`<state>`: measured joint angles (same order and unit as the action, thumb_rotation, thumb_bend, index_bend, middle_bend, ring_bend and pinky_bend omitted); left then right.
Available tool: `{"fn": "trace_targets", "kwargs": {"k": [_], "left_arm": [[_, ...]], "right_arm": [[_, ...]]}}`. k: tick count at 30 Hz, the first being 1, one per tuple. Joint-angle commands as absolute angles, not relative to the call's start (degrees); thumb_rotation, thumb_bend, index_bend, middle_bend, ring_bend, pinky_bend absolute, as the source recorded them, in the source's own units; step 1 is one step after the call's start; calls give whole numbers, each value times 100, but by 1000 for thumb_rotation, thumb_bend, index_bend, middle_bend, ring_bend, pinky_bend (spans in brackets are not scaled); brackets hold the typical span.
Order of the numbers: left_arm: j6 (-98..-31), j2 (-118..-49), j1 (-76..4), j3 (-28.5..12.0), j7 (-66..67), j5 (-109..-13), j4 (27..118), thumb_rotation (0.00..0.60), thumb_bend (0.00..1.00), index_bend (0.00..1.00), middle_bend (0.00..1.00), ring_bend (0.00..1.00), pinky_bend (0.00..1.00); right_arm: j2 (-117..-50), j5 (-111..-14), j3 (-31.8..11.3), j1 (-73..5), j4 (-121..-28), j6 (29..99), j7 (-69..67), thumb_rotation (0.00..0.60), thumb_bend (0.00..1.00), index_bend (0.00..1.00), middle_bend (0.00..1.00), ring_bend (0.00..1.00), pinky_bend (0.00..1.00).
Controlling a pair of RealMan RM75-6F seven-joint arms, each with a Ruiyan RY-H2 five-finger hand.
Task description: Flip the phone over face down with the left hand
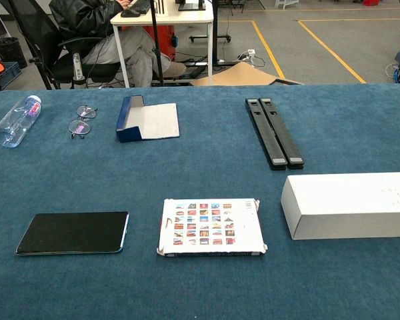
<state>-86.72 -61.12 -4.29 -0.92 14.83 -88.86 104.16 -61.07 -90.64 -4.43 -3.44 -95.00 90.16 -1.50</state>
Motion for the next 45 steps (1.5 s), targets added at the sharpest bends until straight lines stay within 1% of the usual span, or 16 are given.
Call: {"fn": "trace_targets", "kwargs": {"k": [1, 4, 7, 10, 11, 14, 17, 18, 20, 24, 29, 45], "left_arm": [[-8656, -6107, -441, -91, 1427, -8905, 10406, 600, 0, 0, 0, 0, 0], [-8627, -6123, -463, -79, 1332, -8951, 10349, 600, 0, 0, 0, 0, 0], [-8444, -6188, -532, -45, 1351, -8920, 10322, 600, 0, 0, 0, 0, 0], [-7962, -6415, -755, -24, 1534, -8791, 10363, 600, 11, 0, 0, 0, 0], [-7808, -6520, -837, -31, 1605, -8744, 10372, 600, 28, 0, 0, 0, 0], [-7308, -6970, -1134, -84, 1915, -8569, 10337, 600, 121, 0, 0, 0, 0], [-6815, -7582, -1436, -133, 2276, -8336, 10181, 600, 243, 0, 0, 0, 0], [-6714, -7713, -1496, -149, 2370, -8262, 10131, 600, 285, 0, 0, 0, 0], [-6588, -8003, -1594, -182, 2633, -8092, 10016, 600, 322, 0, 0, 0, 0], [-6453, -8522, -1734, -195, 2991, -7861, 9797, 600, 324, 0, 0, 0, 0], [-6344, -8862, -1845, -164, 3261, -7646, 9612, 600, 325, 0, 0, 0, 0], [-6202, -9128, -2018, -73, 3231, -7246, 9339, 600, 325, 0, 0, 0, 0]], "right_arm": [[-6092, -9062, -434, -346, -9525, 8998, -181, 600, 0, 0, 0, 0, 0], [-6063, -9037, -426, -345, -9563, 8966, -223, 600, 0, 0, 0, 0, 0], [-6033, -9040, -409, -355, -9594, 8925, -257, 600, 0, 0, 0, 0, 0], [-6010, -9043, -397, -369, -9607, 8886, -303, 600, 0, 0, 0, 0, 0], [-6007, -9039, -395, -370, -9603, 8877, -323, 600, 0, 0, 0, 0, 0], [-5994, -8977, -407, -376, -9577, 8841, -416, 600, 0, 0, 0, 0, 0], [-5989, -8904, -446, -384, -9549, 8831, -534, 600, 0, 0, 0, 0, 0], [-5991, -8895, -448, -389, -9537, 8817, -552, 600, 0, 0, 0, 0, 0], [-5996, -8875, -442, -403, -9506, 8769, -593, 600, 0, 0, 0, 0, 0], [-6006, -8825, -437, -426, -9448, 8688, -684, 600, 0, 0, 0, 0, 0], [-5996, -8793, -446, -426, -9425, 8678, -752, 600, 0, 0, 0, 0, 0], [-5962, -8808, -431, -419, -9453, 8682, -817, 600, 0, 0, 0, 0, 0]]}}
